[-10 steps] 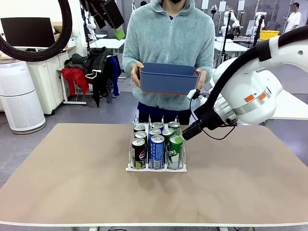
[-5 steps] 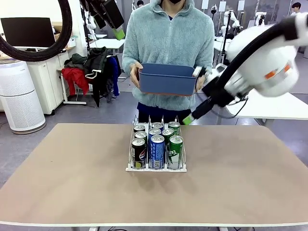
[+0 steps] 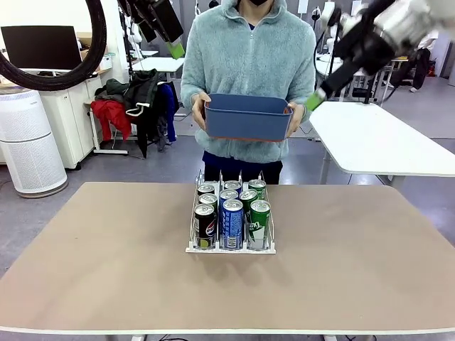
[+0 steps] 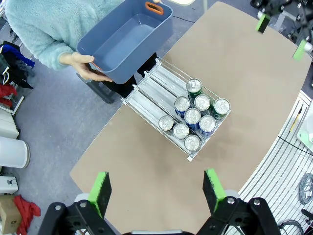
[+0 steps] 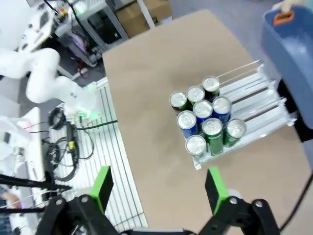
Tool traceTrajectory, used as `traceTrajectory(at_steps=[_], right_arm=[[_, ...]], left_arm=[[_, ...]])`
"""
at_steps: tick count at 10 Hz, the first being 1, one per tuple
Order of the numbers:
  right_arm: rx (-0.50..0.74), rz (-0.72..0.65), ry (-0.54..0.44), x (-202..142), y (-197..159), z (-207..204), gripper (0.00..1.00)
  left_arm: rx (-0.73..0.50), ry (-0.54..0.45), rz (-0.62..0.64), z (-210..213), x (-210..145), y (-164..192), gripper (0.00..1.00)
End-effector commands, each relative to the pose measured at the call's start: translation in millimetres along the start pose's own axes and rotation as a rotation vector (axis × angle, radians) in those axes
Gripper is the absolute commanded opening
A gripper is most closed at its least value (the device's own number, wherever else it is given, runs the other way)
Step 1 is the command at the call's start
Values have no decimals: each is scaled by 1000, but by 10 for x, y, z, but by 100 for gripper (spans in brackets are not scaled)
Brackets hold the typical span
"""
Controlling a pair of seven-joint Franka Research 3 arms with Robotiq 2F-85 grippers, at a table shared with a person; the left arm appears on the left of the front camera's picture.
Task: Fill the beverage cans into the dispenser.
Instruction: Place the picked Sprite in the line of the Automatic Can Dispenser with the same cans.
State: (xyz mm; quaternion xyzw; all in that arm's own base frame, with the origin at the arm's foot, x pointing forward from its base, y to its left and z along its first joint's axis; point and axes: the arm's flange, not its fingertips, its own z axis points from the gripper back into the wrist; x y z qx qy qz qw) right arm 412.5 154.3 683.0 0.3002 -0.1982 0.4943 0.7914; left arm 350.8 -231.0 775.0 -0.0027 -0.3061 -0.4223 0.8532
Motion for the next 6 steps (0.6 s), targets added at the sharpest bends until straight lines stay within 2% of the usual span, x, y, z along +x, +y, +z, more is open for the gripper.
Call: traceTrajectory(at_steps=[1,4,6], right_arm=[[-56,-23,45,304,-30,229,100],[-237,8,21,666,122,687,100],[-332,45,36,792,250,841,100]], left_arm=[[-4,10,-7,15,-16,10,100],[-4,10,-7,15,-16,10,100],[-4,10,-7,15,-16,10,100]])
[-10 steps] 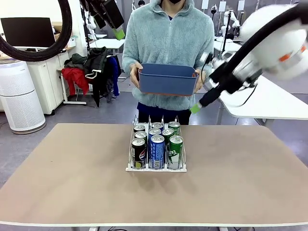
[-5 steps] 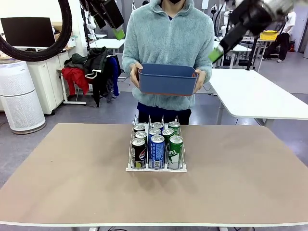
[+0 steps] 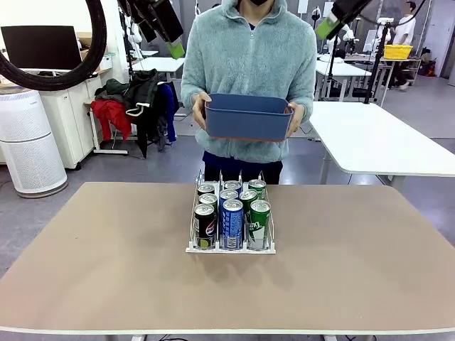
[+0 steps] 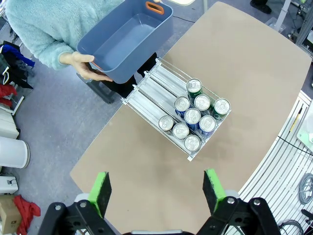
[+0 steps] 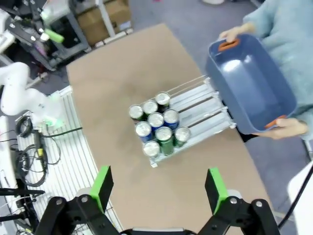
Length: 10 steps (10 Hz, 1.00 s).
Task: Fill the beverage cans into the dispenser.
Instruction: Place the picked Sprite in the line of the Automatic Can Dispenser with the same cans.
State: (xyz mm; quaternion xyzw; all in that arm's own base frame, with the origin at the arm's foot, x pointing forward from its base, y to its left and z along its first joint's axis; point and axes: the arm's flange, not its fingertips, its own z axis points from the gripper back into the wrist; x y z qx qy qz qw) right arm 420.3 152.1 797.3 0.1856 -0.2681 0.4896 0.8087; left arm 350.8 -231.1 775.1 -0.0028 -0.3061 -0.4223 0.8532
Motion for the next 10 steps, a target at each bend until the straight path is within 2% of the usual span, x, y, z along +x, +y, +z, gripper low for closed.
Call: traceTrajectory(at_steps=[1,3,5,6,7,10], right_arm=[[-91,8,53,140,4,78,100],[-174,38,59,142,43,151,100],[-161,45,58,136,-2,177,100],[-172,22,83,61,0,0,100],[-143,60,52,130,22,209,100],[-143,60,52,130,22,209,100]], left_arm=[[-4,10,-7,15,-17,9,100],[-4,10,-7,15,-17,9,100],[-4,10,-7,15,-17,9,100],[-4,10,-7,15,-17,9,100],[-4,10,-7,15,-17,9,100],[-4,10,-7,15,-17,9,100]])
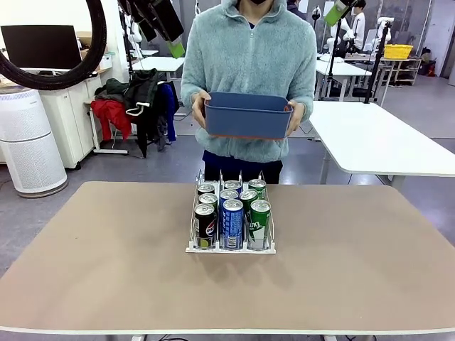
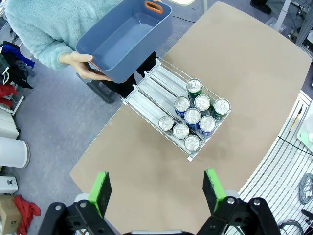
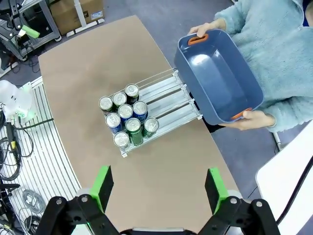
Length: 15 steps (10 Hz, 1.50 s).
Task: Fill the beverage cans into the dispenser.
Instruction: Place the picked Sprite in the line of the Automatic Can Dispenser with the same cans.
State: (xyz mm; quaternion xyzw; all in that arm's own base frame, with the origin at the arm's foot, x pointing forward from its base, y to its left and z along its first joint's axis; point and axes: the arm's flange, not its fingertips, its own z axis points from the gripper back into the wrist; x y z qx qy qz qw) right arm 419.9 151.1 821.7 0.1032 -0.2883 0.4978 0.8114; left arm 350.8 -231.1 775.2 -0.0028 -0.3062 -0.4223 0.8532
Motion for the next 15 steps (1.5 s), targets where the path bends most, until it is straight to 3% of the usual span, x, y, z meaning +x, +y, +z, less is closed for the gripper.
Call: traceTrajectory(at_steps=[1,15], right_arm=[[6,-2,-1,-11,13,12,100],[6,-2,-1,-11,13,12,100]], left_arm=[[-4,10,-7,14,-18,9,100],[-4,10,-7,14,-18,9,100]])
